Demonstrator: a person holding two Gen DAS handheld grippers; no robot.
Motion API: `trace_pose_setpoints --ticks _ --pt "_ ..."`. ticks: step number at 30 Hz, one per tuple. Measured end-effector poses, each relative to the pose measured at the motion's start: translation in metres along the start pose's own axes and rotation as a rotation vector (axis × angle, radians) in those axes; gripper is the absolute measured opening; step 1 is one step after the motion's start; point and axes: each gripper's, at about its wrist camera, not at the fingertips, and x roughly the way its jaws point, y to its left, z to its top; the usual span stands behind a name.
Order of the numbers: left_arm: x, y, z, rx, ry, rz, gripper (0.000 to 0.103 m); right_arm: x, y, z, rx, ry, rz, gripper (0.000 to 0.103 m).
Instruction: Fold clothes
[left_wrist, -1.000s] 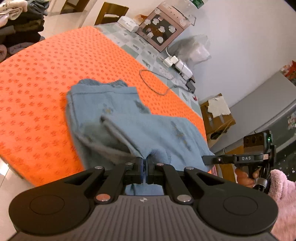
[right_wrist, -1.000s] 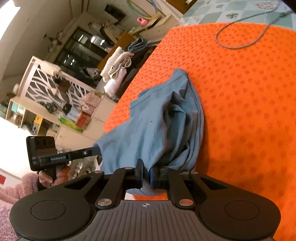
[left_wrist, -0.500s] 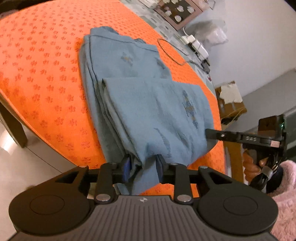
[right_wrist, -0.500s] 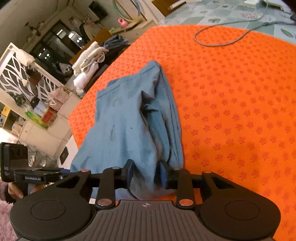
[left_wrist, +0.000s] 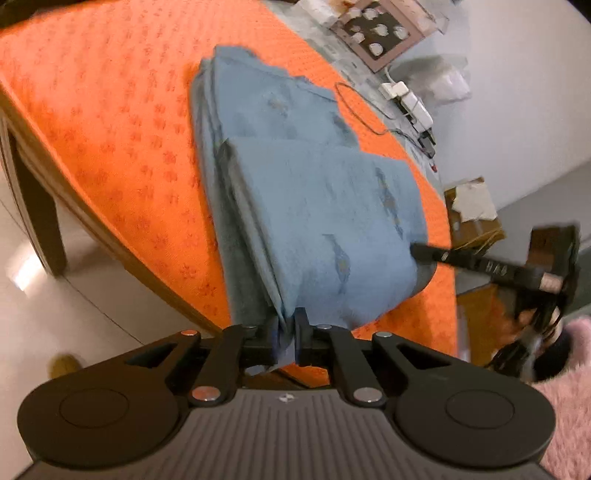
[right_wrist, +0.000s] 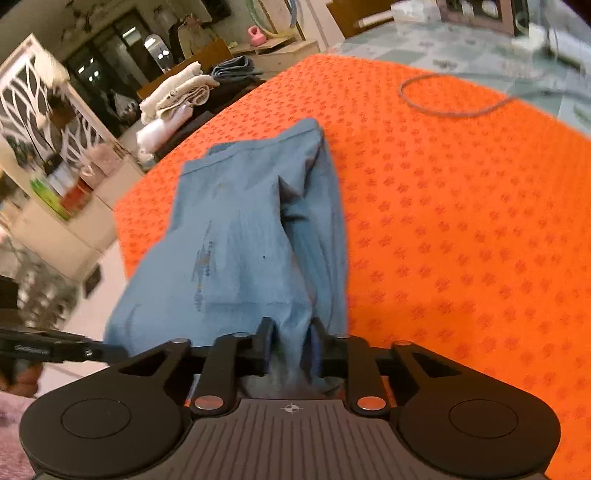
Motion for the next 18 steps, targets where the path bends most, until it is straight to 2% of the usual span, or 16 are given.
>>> trace_pose_setpoints --ticks 4,8,13,18 --pt "-0.025 -0.016 0.006 0.061 -0.095 0.063 0.014 -0.025 0.007 0.017 -0.092 -0.073 -0.022 0.029" --pt "-0.023 -0.029 0.017 0.085 -0.148 0.081 0.014 -0.032 0.017 0.038 -0.134 -0.115 0.021 0.029" --pt "0.005 -0.043 0.022 0.141 -0.126 0.095 0.014 -0.008 0.033 0.054 -0.207 -0.111 0.066 0.029" --pt "0.032 -0.040 0.017 0.133 -0.069 0.141 0.014 0.035 0.034 0.057 -0.267 -0.078 0.056 0.027"
